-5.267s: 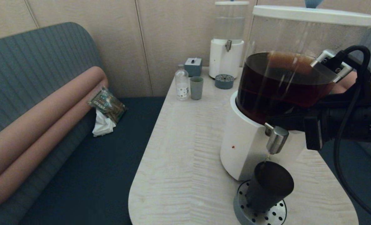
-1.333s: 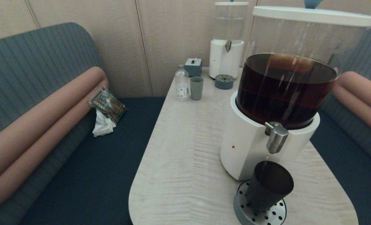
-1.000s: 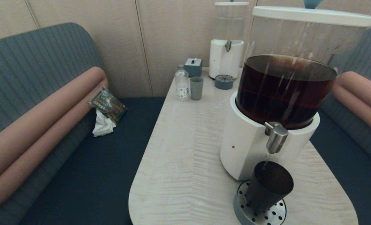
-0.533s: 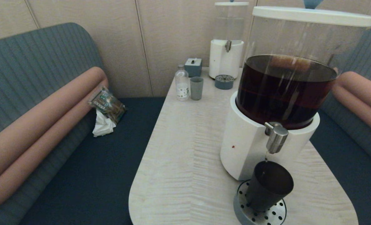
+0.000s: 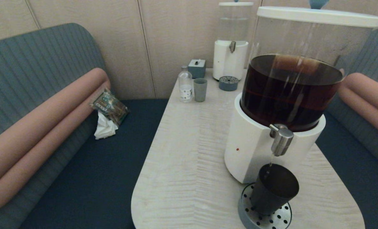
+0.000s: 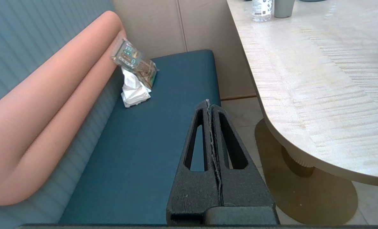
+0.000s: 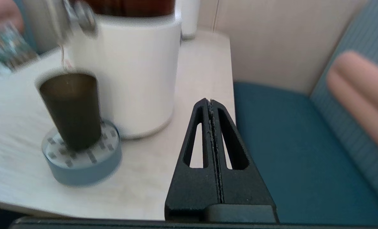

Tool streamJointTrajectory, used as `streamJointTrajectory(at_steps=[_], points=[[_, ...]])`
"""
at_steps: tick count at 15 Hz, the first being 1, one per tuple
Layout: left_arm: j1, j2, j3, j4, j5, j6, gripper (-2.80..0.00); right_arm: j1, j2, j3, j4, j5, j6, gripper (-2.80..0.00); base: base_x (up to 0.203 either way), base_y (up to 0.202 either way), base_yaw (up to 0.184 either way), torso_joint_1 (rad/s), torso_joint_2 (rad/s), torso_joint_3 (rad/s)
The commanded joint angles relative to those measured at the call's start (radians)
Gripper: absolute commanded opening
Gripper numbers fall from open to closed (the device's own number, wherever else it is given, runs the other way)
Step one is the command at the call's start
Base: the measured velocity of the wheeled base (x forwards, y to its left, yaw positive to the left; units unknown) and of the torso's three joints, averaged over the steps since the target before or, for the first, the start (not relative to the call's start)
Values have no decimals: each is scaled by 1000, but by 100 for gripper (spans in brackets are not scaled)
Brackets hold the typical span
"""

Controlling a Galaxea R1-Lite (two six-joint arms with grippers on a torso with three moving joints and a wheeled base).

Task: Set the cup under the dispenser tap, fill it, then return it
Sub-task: Turn off the faucet

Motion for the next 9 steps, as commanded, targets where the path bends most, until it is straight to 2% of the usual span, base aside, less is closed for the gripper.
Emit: streamJointTrajectory(at_steps=[1,5,9], points=[[0,1,40,-1,-1,1,-280,0,-9,107,-43,-2,-2,-280,0,0,0,0,0,0],[0,1,40,-1,-1,0,-280,0,-9,285,-137,-5,-4,-280,0,0,0,0,0,0],[0,1,40,-1,-1,0,-280,0,-9,288,-93,-4,6,-280,0,0,0,0,0,0]])
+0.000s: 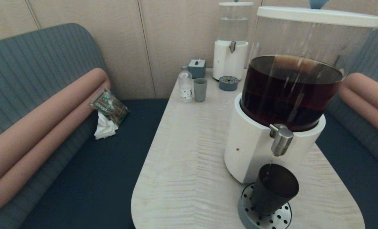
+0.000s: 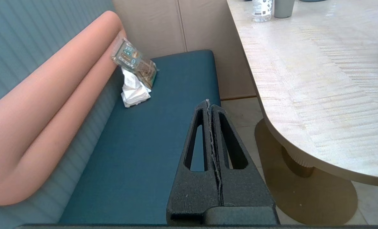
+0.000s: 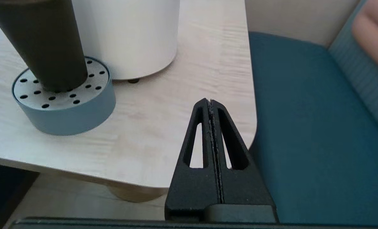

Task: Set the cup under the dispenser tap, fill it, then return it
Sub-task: Turn off the faucet

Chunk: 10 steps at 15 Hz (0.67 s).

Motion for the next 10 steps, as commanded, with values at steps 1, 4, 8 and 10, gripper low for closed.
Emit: streamJointTrajectory(at_steps=[1,4,8,10], points=[[0,1,40,-1,-1,1,-280,0,-5,13,1,0,-2,-280,0,0,0,0,0,0],[0,1,40,-1,-1,2,-280,0,-3,13,3,-2,-7,-280,0,0,0,0,0,0],[0,1,40,-1,-1,1,-280,0,-3,11,9,-14,-1,-280,0,0,0,0,0,0],[0,1,40,-1,-1,1,-280,0,-2,10,13,-16,-11,-280,0,0,0,0,0,0]])
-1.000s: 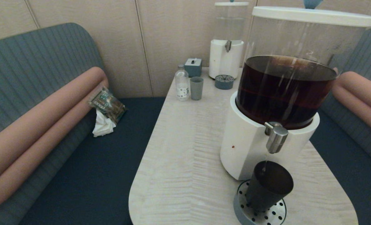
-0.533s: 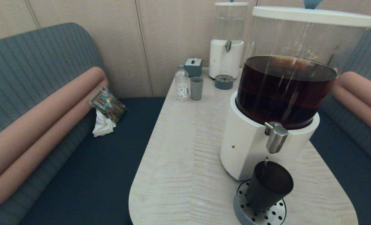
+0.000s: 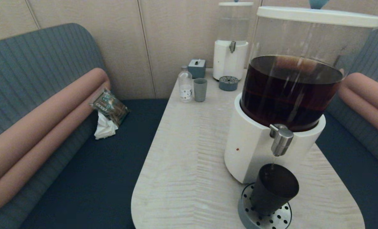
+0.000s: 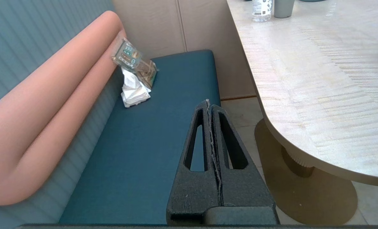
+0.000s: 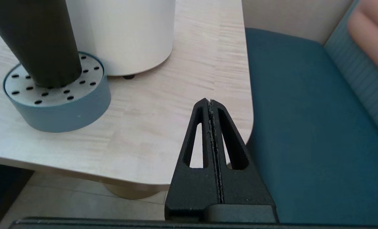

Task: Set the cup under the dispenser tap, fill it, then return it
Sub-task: Turn off the faucet

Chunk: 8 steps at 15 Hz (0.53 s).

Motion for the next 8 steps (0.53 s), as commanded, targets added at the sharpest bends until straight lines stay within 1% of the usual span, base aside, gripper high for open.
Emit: streamJointTrajectory(at_steps=[1,3,8], points=[[0,1,40,-1,0,1,-280,0,2,5,9,4,-2,-280,0,0,0,0,0,0],[0,1,40,-1,0,1,-280,0,3,-6,39,6,9,-280,0,0,0,0,0,0],[0,1,40,-1,0,1,-280,0,2,-3,28,6,22,-280,0,0,0,0,0,0]])
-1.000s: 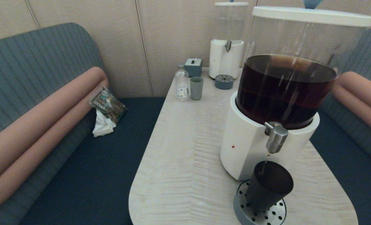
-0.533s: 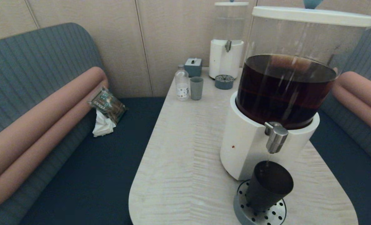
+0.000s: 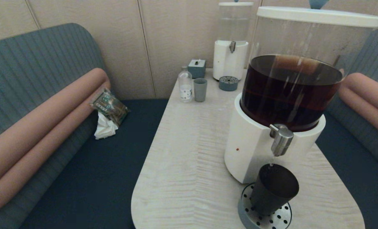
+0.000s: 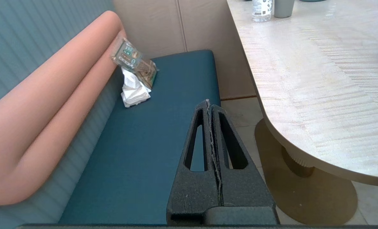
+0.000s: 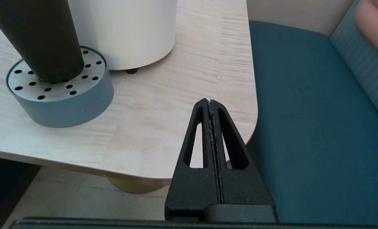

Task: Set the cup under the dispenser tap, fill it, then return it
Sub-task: Turn off the faucet

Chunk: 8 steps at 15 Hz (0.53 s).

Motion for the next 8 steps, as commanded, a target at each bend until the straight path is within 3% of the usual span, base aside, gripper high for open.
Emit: streamJointTrajectory(at_steps=[1,8], points=[[0,1,40,-1,0,1,-280,0,2,3,-1,0,0,-280,0,0,0,0,0,0],[0,2,40,-2,3,-3,-280,0,2,3,-1,0,1,-280,0,0,0,0,0,0]])
